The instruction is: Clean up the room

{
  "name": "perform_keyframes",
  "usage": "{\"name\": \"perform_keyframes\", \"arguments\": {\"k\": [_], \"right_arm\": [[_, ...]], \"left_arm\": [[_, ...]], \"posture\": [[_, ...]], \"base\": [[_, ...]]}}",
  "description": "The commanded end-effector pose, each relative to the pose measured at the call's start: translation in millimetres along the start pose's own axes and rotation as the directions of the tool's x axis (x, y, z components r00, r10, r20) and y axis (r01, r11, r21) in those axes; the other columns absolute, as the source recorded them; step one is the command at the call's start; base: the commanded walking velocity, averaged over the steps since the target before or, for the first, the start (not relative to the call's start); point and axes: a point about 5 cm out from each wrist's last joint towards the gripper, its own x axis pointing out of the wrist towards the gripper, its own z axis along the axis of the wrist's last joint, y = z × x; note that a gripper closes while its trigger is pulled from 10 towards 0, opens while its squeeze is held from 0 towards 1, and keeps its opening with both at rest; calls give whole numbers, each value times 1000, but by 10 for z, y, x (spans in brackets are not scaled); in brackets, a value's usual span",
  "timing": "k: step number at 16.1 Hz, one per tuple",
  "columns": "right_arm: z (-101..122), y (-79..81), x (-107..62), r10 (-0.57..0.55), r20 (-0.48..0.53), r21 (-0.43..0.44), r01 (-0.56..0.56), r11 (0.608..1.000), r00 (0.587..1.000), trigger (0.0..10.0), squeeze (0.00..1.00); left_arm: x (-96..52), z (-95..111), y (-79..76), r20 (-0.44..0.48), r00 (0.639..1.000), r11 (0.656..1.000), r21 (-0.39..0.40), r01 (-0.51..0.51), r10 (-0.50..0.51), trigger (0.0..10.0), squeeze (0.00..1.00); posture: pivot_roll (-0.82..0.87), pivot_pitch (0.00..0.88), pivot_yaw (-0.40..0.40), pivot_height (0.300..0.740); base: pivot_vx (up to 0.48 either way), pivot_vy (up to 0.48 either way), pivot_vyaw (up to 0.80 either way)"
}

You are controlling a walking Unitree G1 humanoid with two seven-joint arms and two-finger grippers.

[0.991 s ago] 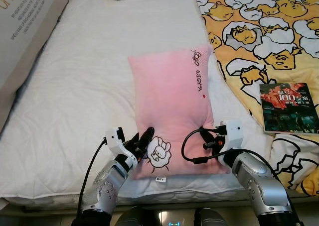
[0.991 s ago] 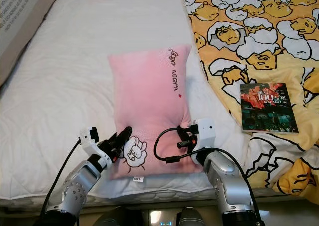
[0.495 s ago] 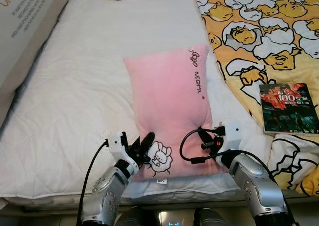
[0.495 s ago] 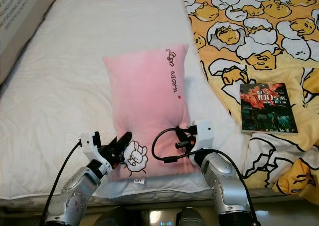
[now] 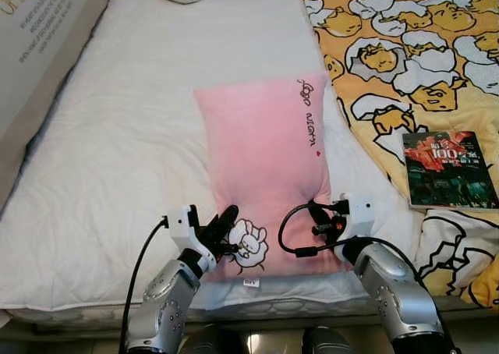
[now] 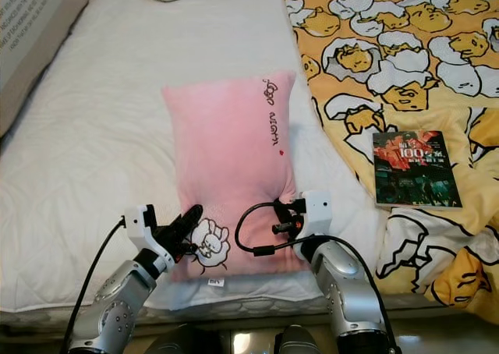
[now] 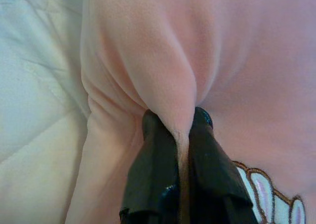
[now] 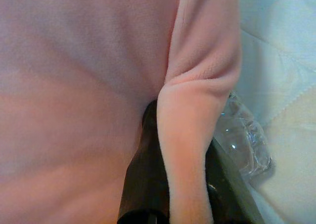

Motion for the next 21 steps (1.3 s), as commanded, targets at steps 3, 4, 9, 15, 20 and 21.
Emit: {"name": "perform_keyframes", "arguments": {"k": [3, 4, 9, 15, 20, 21], "right_arm": [[-183, 8, -1, -17, -80, 6, 17, 1000, 997, 0, 0], [-152, -15, 8, -39, -63, 0, 39, 999, 997, 0, 0], [350, 34, 131, -49, 142, -79, 61, 995, 989, 0, 0], [888, 163, 262, 10, 305, -142, 34, 989, 952, 0, 0], [1207, 162, 365, -2, 374, -195, 81, 977, 927, 10000, 0], [1187, 159, 361, -9, 373, -197, 89, 976, 928, 10000, 0]], "left_arm": [[-17, -107, -6, -55, 998, 999, 43, -23, 25, 0, 0], [-8, -84, -17, -51, 998, 997, 78, -27, 31, 0, 0], [104, 553, -216, 149, 988, 974, 226, 5, -40, 0, 0], [198, 921, -276, 234, 972, 939, 336, -75, -7, 10000, 0], [243, 1131, -302, 280, 960, 914, 389, -115, 2, 10000, 0], [243, 1138, -292, 274, 962, 912, 392, -117, 5, 10000, 0]], "posture": [[-173, 130, 105, 740], [-171, 127, 106, 740], [-162, 114, 111, 740], [-154, 71, 108, 740], [-142, 31, 105, 740], [-140, 40, 108, 740]], "base": [[0, 0, 0], [0, 0, 0], [0, 0, 0], [0, 0, 0], [0, 0, 0], [0, 0, 0]]}}
